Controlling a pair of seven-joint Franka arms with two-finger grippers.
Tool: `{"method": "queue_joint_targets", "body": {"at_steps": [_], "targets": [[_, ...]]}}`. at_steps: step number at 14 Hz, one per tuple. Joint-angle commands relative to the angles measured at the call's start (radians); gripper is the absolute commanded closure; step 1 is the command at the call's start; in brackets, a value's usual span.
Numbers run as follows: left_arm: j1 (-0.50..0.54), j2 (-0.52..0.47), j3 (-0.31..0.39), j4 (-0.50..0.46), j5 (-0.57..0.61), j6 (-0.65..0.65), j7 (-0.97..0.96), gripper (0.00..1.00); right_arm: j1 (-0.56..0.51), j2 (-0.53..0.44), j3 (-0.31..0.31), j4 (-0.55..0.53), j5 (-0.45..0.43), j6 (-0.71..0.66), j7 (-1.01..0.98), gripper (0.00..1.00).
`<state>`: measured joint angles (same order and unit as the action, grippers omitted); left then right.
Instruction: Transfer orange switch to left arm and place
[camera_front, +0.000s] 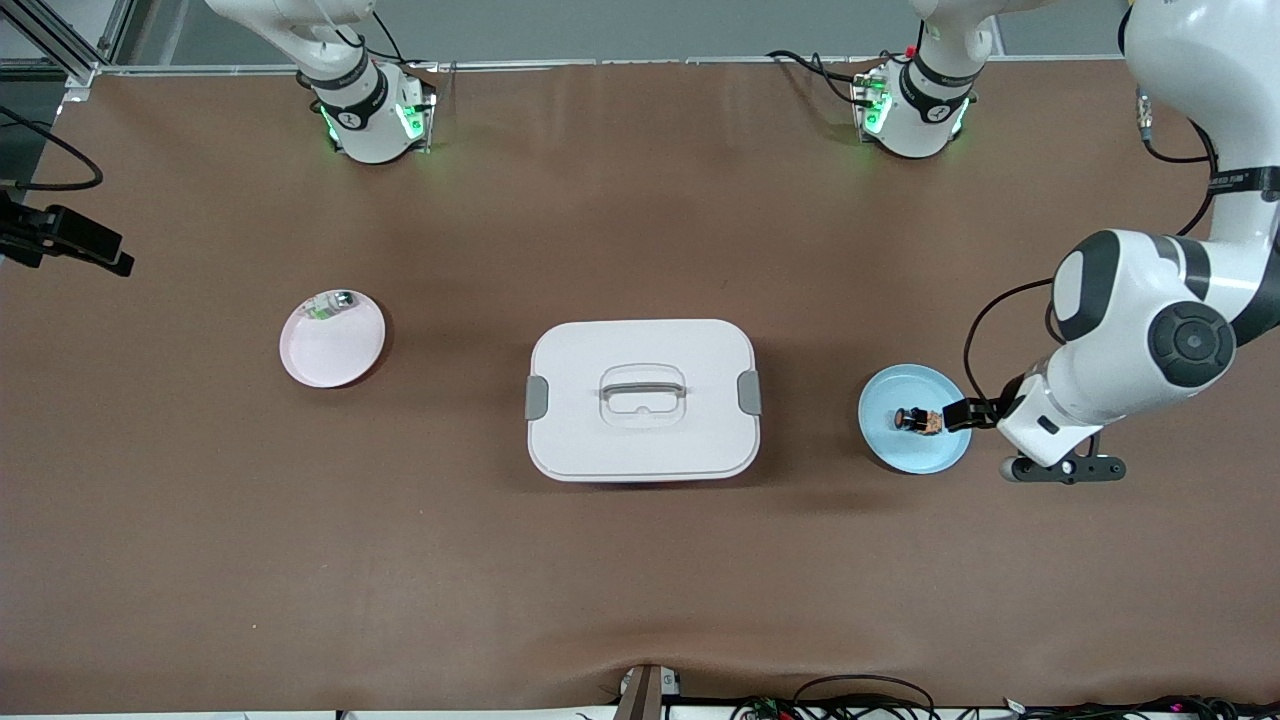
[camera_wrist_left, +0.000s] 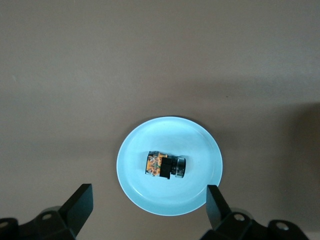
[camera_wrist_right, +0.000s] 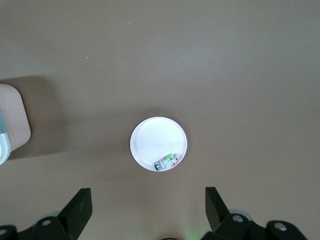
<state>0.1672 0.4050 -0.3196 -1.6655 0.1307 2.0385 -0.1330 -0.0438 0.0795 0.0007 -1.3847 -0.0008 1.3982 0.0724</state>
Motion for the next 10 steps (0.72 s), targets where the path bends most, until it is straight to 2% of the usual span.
{"method": "queue_joint_targets", "body": {"at_steps": [1, 4, 10], "targets": [[0.032, -0.061, -0.004, -0.003, -0.008, -0.024, 0.090, 0.00, -0.022, -0.044, 0.007, -0.042, 0.036, 0.021, 0.015, 0.00], [0.058, -0.116, -0.007, -0.002, -0.022, -0.024, 0.090, 0.00, -0.022, -0.052, 0.007, -0.042, 0.036, 0.030, 0.015, 0.00], [0.093, -0.215, 0.001, 0.007, -0.126, -0.024, 0.078, 0.00, -0.021, -0.055, 0.009, -0.042, 0.036, 0.030, 0.015, 0.00]]}}
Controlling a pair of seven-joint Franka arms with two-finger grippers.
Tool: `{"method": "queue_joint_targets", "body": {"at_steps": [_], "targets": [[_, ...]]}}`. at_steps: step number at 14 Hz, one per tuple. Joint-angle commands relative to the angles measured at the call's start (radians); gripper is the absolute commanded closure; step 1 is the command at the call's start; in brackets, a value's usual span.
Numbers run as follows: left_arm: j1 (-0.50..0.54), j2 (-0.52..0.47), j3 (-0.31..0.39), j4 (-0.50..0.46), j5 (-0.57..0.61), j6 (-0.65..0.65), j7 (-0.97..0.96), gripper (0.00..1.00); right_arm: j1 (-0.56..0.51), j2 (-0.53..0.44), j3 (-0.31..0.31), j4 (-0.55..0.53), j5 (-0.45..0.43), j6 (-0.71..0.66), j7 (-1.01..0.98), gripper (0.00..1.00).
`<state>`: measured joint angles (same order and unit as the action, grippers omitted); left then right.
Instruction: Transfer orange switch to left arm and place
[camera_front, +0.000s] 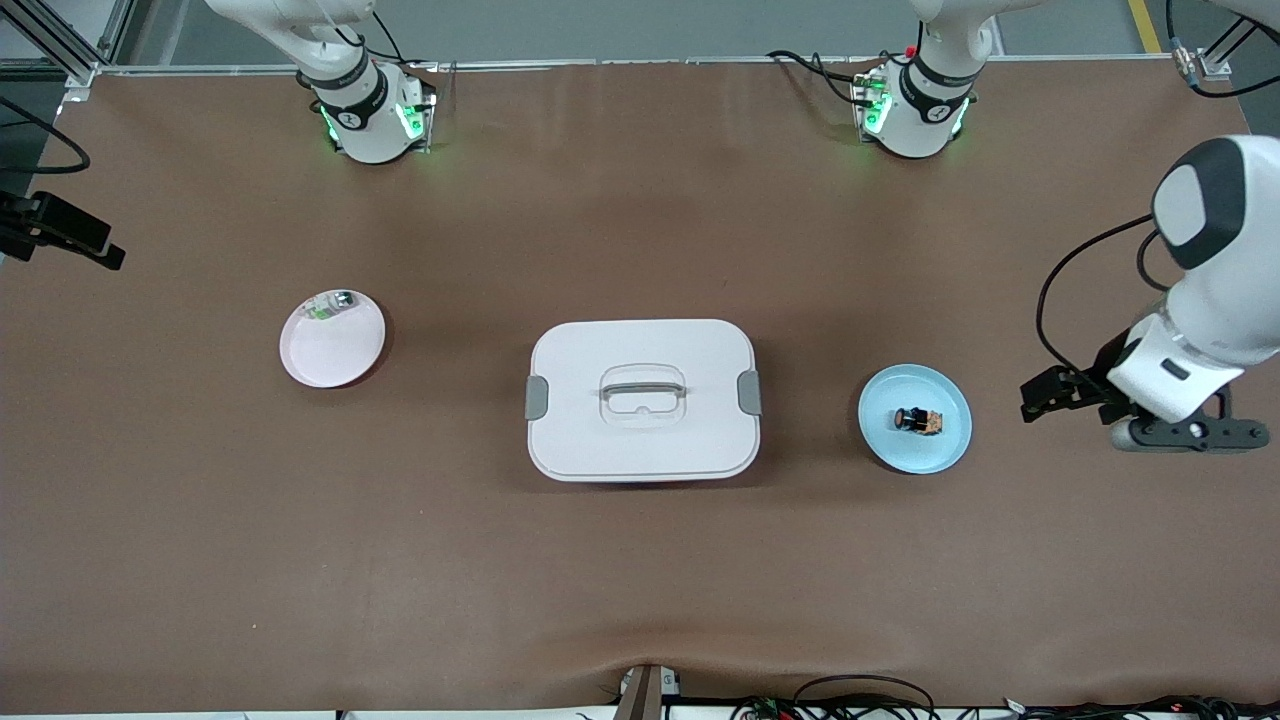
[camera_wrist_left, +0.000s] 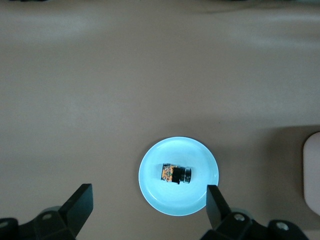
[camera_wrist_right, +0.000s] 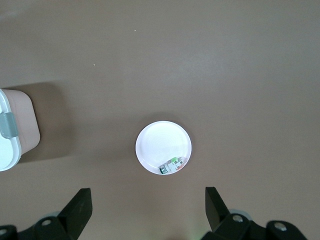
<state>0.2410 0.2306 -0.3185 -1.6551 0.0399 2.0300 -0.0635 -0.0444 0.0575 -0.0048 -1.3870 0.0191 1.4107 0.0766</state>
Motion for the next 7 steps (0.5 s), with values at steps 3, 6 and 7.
{"method": "queue_joint_targets", "body": {"at_steps": [3, 6, 7], "targets": [[0.020, -0.076, -0.004, 0.017, -0.046, -0.033, 0.002, 0.00, -0.017, -0.045, 0.016, -0.055, 0.016, 0.020, 0.011, 0.00], [0.005, -0.077, 0.009, 0.079, -0.045, -0.108, 0.002, 0.00, -0.017, -0.073, 0.016, -0.093, 0.015, 0.054, 0.011, 0.00], [-0.027, -0.077, 0.027, 0.089, -0.043, -0.123, 0.002, 0.00, -0.017, -0.088, 0.016, -0.118, 0.015, 0.069, 0.011, 0.00]]}}
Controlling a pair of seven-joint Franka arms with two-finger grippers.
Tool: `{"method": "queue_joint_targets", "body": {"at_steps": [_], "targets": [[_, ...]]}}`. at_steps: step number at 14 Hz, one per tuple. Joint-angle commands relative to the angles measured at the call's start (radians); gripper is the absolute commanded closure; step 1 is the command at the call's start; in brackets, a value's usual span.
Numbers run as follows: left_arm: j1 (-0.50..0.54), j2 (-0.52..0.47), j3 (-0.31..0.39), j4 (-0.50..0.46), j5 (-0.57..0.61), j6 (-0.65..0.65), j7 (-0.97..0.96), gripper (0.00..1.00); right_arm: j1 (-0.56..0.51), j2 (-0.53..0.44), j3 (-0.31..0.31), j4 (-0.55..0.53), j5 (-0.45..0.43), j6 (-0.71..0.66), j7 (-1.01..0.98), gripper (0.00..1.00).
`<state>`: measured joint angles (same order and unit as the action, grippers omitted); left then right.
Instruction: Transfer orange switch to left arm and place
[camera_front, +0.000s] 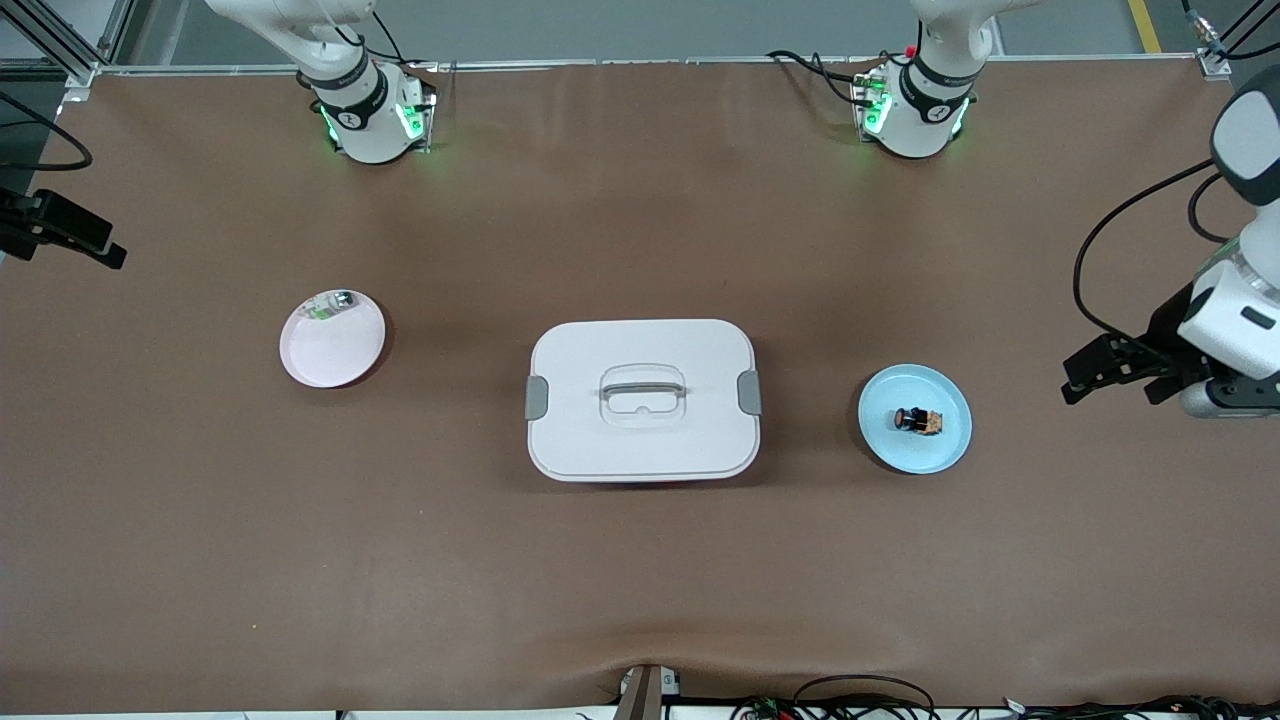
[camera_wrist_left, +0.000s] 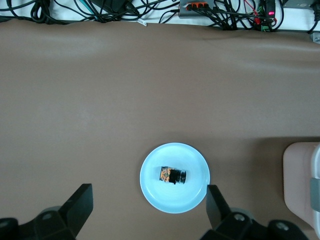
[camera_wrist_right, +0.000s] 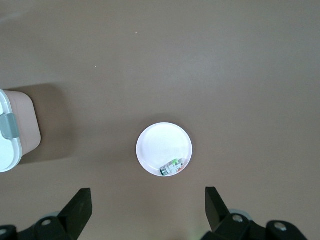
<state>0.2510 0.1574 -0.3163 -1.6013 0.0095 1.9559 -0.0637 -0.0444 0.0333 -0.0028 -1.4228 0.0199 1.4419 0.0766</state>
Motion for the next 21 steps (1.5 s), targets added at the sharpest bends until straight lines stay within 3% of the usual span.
{"method": "queue_joint_targets", "body": {"at_steps": [1, 3, 5, 10, 13, 21], "targets": [[-0.103, -0.005, 0.095, 0.041, -0.013, -0.060, 0.002, 0.00, -0.018, -0.070, 0.014, -0.093, 0.014, 0.049, 0.011, 0.00], [-0.278, -0.010, 0.285, 0.046, -0.014, -0.071, 0.004, 0.00, -0.015, -0.070, 0.015, -0.088, 0.008, 0.054, 0.009, 0.00], [-0.349, -0.022, 0.356, 0.046, -0.016, -0.071, 0.002, 0.00, -0.006, -0.061, 0.021, -0.055, -0.005, 0.066, 0.008, 0.00], [-0.346, -0.093, 0.353, 0.044, -0.057, -0.130, -0.065, 0.00, -0.012, -0.061, 0.018, -0.059, -0.002, 0.028, 0.011, 0.00], [-0.342, -0.134, 0.349, 0.044, -0.048, -0.239, -0.048, 0.00, -0.012, -0.061, 0.018, -0.061, 0.005, 0.025, 0.023, 0.00], [-0.341, -0.151, 0.352, 0.073, -0.037, -0.310, -0.007, 0.00, -0.009, -0.061, 0.018, -0.061, 0.006, 0.008, 0.060, 0.00]]}}
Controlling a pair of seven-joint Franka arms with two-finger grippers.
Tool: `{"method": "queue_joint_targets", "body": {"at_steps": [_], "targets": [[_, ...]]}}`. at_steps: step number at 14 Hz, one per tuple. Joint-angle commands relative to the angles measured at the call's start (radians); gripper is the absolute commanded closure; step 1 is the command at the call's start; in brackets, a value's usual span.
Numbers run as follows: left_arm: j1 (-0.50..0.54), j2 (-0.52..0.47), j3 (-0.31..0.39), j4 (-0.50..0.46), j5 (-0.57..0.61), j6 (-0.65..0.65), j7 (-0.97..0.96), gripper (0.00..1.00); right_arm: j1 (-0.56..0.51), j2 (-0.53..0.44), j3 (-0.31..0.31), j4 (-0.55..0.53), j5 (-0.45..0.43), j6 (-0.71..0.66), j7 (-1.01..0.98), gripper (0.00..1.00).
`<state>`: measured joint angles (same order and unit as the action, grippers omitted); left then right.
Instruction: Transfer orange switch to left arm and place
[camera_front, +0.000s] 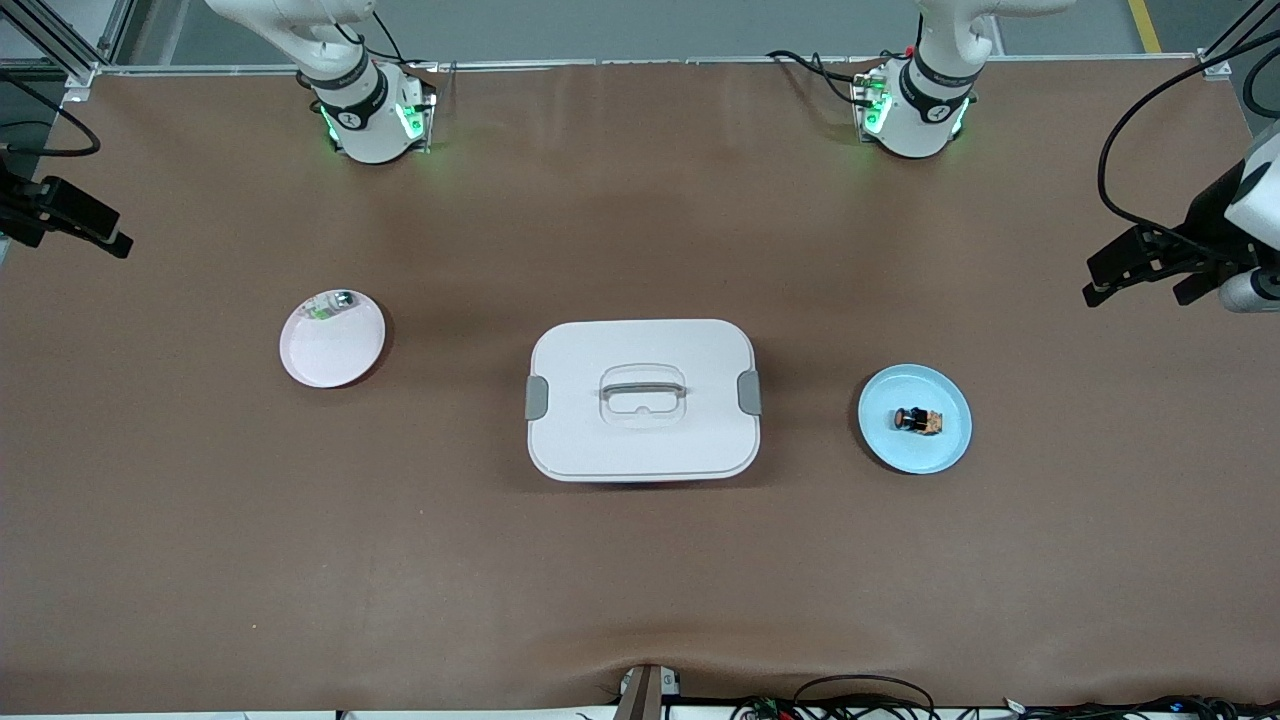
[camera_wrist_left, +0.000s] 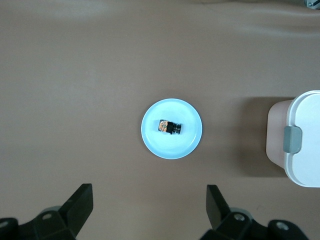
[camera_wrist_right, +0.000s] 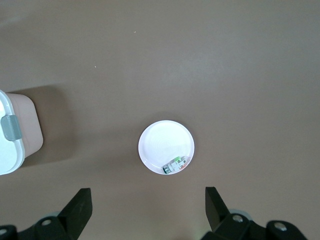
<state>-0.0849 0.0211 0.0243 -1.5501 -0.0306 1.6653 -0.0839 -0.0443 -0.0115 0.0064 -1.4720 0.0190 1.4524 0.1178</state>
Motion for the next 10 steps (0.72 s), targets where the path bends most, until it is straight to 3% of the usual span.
{"method": "queue_joint_targets", "body": {"at_steps": [1, 10], "targets": [[-0.004, -0.015, 0.012, 0.031, 0.001, -0.024, 0.004, 0.00, -0.009, -0.016, 0.009, -0.011, 0.009, -0.003, 0.019, 0.00], [-0.002, -0.010, 0.019, 0.031, 0.003, -0.125, 0.015, 0.00, -0.011, -0.016, 0.009, -0.011, 0.007, -0.003, 0.019, 0.00]]}}
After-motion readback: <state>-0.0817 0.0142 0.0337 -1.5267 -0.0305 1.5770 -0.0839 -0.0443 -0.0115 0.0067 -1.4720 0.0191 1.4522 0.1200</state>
